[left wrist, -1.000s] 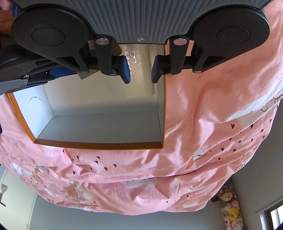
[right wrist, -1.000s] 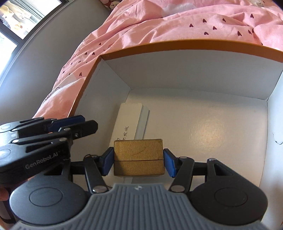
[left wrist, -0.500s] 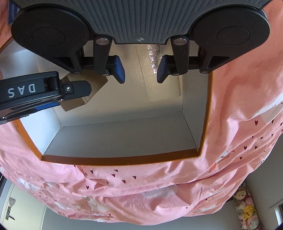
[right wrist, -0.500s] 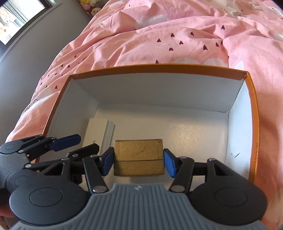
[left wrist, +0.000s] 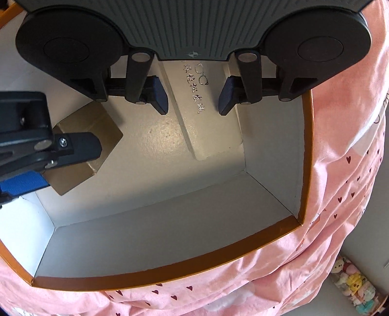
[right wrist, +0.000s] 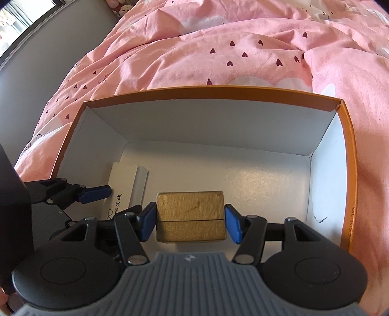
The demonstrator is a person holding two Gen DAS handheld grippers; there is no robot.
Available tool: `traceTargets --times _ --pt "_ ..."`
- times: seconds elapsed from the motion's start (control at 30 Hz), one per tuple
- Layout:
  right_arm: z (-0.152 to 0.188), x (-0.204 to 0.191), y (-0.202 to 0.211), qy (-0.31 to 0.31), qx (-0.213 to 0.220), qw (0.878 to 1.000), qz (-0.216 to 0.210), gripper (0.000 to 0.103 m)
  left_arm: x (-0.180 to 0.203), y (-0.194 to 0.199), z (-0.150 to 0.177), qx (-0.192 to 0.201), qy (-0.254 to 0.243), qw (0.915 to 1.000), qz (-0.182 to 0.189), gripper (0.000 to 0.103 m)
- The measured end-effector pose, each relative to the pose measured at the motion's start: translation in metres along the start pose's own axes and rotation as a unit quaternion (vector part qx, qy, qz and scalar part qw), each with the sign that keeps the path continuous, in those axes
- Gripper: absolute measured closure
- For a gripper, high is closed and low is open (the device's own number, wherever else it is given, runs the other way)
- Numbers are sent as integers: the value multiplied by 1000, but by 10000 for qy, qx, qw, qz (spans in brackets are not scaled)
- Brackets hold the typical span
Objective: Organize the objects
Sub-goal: 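Lower the gold box into the orange box corner and open right gripper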
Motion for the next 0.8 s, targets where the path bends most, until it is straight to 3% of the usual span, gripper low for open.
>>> traceTargets --times 0.27,0.4,0.53,0.8 --pt "-11 -7 -3 117 3 9999 -12 42 -2 6 12 15 -37 10000 52 54" --pt "-15 -12 -3 152 15 9999 -57 42 -9 11 12 190 296 9984 444 57" --pt "-21 -18 -2 112 100 9998 -109 42 -24 18 11 318 1070 9859 1243 57" --pt "-39 -26 -7 -294 345 9987 -243 42 -39 23 7 289 1758 9640 1973 57"
Point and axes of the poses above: each gripper's, at about its wrist camera, not at the fingertips, and y roughly against the way its jaws point, x to its right, z to its underside, the point moved 5 cm from there along -y, roughly the way its jaws point, and after that the axes turned 1 degree about x, right-handed, at the moved point
